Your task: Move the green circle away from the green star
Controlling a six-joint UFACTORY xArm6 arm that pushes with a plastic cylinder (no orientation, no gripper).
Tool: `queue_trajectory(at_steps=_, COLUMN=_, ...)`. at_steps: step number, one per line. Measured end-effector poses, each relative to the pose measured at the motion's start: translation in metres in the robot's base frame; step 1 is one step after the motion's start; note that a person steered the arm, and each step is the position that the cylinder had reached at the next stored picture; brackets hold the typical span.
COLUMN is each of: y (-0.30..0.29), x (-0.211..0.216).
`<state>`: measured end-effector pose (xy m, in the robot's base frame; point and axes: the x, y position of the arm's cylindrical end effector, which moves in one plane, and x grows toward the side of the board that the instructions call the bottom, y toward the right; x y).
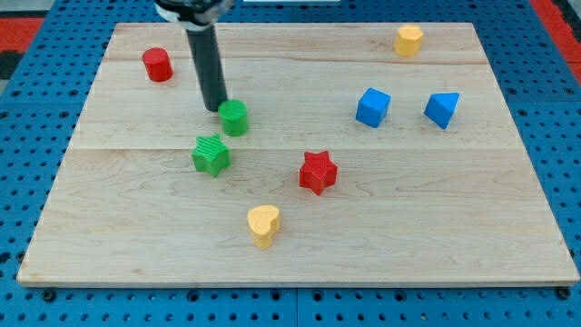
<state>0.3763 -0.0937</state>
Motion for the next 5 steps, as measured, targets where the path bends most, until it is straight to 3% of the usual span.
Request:
queue_trajectory(at_steps=1, y=-0.055, x=-0.013)
queue_trajectory(at_steps=2, y=-0.053, x=0.036)
queue_trajectory(at_steps=3, y=-0.007, x=0.045)
queue_trajectory(at_steps=4, y=0.016, x=0.010)
queue_trajectory(at_steps=5, y=0.033, x=0.011)
